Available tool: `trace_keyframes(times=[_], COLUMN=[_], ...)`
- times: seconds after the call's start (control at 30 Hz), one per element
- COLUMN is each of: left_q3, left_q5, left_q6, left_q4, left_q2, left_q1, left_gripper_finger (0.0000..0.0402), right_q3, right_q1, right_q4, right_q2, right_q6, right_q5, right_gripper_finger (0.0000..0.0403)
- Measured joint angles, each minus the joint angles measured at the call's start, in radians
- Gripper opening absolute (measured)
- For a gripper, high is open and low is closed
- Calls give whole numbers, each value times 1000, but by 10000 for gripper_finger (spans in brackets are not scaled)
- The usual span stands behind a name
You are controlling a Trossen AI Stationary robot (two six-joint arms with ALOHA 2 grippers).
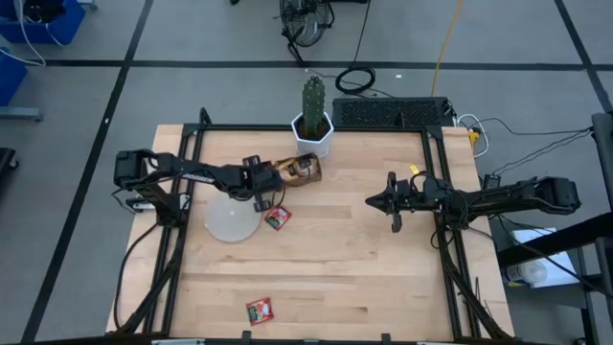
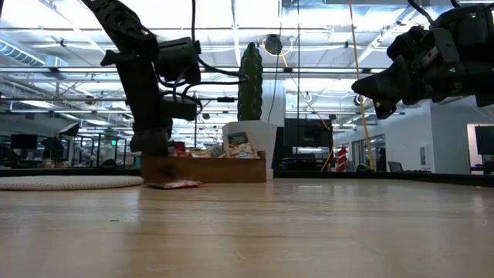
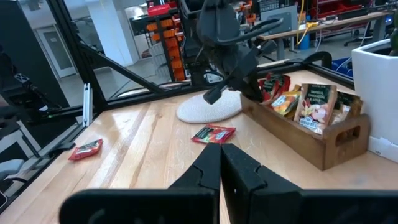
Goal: Pick & Place Tea
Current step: Put the red tea bag into the left section of the wooden organizer
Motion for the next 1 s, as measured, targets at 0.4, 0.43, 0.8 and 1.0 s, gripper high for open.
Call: trace_keyframes(times=[0.4, 0.43, 0.8, 1.0], left_q3=[13, 14, 15, 15], left_q5=[-176, -195, -306, -294], left_q6=[-27, -32, -28, 31], left_q4=[-53, -52, -34, -37], left_q2=[2, 2, 0, -5], left_q1=[-55, -55, -73, -123], left_gripper_finger=[0, 0, 10, 15], right_q3=[0, 0, 0, 0], right_q1=[0, 0, 0, 0], right_q4=[0, 0, 0, 0], right_q2=[0, 0, 0, 0], right_q6=[0, 0, 0, 0], right_q5=[0, 0, 0, 0], right_gripper_finger=[0, 0, 0, 0])
